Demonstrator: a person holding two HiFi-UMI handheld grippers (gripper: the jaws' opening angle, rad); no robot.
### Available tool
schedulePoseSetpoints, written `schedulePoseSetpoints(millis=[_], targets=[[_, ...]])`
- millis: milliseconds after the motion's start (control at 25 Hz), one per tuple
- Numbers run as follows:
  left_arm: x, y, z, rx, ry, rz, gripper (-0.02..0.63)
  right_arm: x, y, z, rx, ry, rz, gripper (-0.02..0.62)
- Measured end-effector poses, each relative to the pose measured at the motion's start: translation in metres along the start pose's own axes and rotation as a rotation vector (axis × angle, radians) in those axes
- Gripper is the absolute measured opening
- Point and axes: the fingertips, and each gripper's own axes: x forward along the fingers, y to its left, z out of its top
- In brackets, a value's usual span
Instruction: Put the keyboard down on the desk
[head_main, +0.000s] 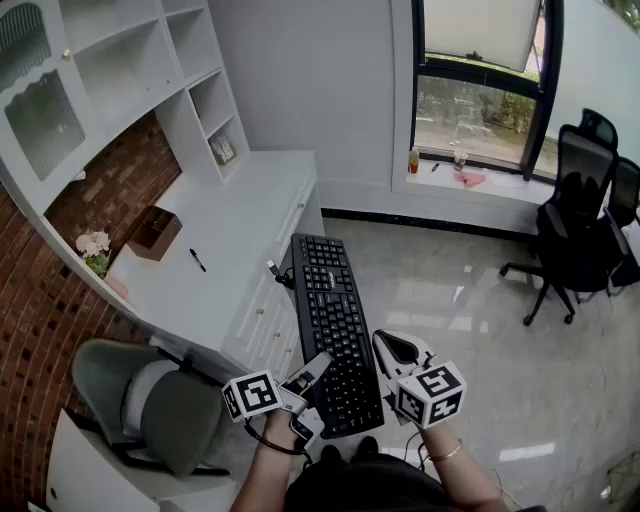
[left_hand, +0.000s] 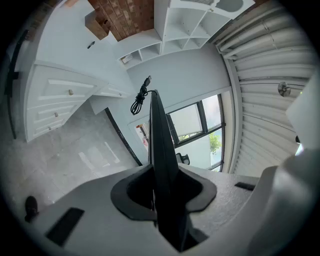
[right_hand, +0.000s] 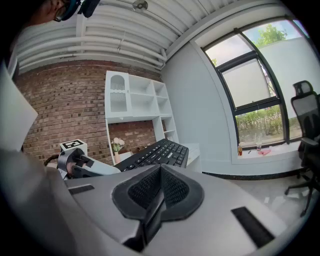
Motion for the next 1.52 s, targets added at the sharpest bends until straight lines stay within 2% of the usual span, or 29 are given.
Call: schedulePoseSetpoints(millis=[120, 520, 840, 1200, 1520], targets=[[0.001, 0.004, 0.0, -0.026, 0.001, 0.041, 0.103, 0.003, -0.002, 0.002, 0.0, -0.008, 0.009, 0.005], [0.016, 0.006, 0.006, -0.03, -0.027, 0.054, 0.103, 0.004, -0.031, -0.001, 0.027, 0.009, 0.005, 0.005], [0.025, 0.018, 0.037, -0.036, -0.056, 0.075, 0.103, 0.038, -0.042, 0.001, 0.045, 0.025, 0.033, 0.005], [0.075, 0.057, 0.136, -0.037, -0.045, 0.076, 0.103, 0.141, -0.079, 0.024, 0.044, 0.044, 0.03, 0.005], [0.131, 0.09, 0.25, -0.039, -0.022, 0.068, 0.104, 0.268, -0.115, 0.062, 0.047, 0.059, 0.02, 0.005]])
